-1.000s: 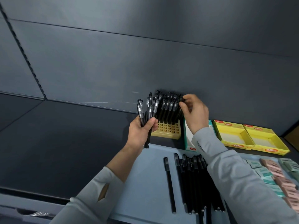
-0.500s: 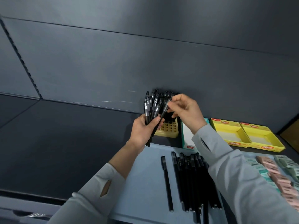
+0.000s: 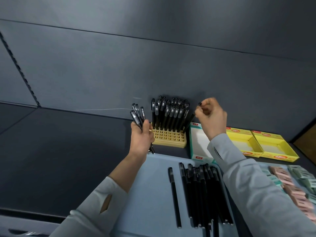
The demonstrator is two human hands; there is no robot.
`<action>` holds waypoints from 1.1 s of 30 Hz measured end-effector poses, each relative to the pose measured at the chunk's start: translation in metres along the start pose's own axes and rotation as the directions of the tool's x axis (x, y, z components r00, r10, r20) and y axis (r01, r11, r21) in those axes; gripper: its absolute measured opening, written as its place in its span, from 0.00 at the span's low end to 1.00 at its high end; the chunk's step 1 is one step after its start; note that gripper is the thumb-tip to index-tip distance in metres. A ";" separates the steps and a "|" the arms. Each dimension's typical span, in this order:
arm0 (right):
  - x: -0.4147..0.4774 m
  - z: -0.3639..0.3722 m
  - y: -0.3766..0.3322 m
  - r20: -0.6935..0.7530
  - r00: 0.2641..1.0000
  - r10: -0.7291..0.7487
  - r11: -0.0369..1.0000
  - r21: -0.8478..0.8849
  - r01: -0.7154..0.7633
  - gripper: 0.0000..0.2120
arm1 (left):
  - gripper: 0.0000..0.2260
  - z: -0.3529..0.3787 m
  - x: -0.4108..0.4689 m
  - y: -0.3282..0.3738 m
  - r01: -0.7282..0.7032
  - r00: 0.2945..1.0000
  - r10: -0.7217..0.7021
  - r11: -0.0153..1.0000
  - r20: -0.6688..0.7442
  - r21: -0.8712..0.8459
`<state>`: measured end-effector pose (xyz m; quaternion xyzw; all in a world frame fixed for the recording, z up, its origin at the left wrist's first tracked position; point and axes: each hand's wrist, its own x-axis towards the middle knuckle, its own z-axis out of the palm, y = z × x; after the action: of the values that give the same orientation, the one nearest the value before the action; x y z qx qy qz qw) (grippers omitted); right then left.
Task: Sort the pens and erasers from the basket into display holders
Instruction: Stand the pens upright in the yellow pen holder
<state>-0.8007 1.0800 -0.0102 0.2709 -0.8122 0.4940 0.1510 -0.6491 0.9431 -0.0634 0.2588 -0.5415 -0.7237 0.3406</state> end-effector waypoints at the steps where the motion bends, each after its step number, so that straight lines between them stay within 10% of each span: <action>1: 0.001 0.002 0.000 -0.001 1.000 -0.003 1.000 -0.002 0.003 0.05 | 0.06 0.000 0.000 0.000 -0.003 1.000 0.003 1.000 0.005 -0.009; 15: -0.009 0.012 0.001 0.156 0.987 -0.026 0.997 -0.066 0.036 0.07 | 0.07 -0.004 -0.006 -0.003 -0.037 0.997 0.041 0.998 0.069 -0.052; 23: -0.020 0.025 -0.039 0.119 0.939 -0.323 0.944 -0.038 0.329 0.08 | 0.09 -0.005 -0.010 -0.003 -0.042 0.990 0.048 0.998 0.131 -0.044; 27: -0.030 0.040 -0.054 0.370 0.900 -0.231 0.972 0.120 0.200 0.04 | 0.09 -0.006 -0.012 -0.001 -0.054 0.984 0.055 0.999 0.169 -0.010; 33: -0.025 0.047 -0.049 0.360 0.929 -0.087 0.958 0.286 -0.021 0.02 | 0.11 -0.024 -0.008 0.000 -0.082 0.993 0.081 0.997 0.089 0.009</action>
<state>-0.7506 1.0280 -0.0100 0.3914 -0.7417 0.5435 -0.0365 -0.6258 0.9348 -0.0706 0.2064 -0.5707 -0.7166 0.3438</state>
